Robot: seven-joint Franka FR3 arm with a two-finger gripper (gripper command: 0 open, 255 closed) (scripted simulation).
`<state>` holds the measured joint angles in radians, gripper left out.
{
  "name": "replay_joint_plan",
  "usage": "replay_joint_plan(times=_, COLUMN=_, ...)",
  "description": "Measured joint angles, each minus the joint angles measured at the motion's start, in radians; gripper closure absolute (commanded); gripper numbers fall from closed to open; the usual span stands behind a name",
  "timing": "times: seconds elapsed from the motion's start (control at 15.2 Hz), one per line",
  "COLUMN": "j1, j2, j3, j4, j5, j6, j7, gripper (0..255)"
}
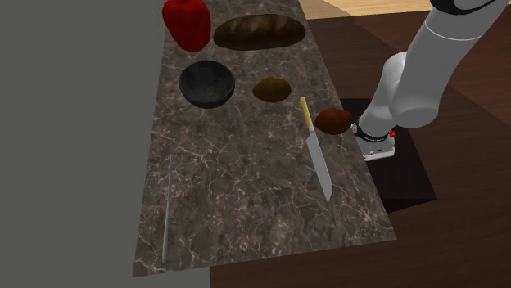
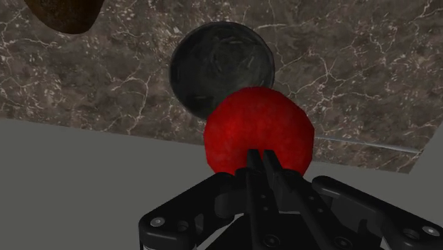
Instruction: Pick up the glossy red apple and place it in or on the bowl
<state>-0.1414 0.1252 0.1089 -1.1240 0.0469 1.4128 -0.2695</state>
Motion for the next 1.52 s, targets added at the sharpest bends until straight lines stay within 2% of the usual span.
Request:
replay_joint_plan(times=0.13, j1=-0.025, j2=0.004, j3=-0.017, j4=0.006, j5=0.009, j6=-0.005, j7=-0.04, gripper=255)
replay_joint_plan(times=0.33, j1=-0.034, j2=-0.023, j3=-0.023, j4=-0.066, j5=0.014, j6=0.039, j7=-0.056, gripper=255)
replay_joint_plan(times=0.92, j1=-0.037, j2=-0.105, j3=-0.025, j4=-0.302, j5=0.021, j6=0.192, j7=-0.07, gripper=255)
replay_joint_plan(times=1.52, j1=-0.038, j2=-0.15, j3=-0.026, j4=-0.48, j5=0.026, j6=0.325, j7=-0.081, gripper=255)
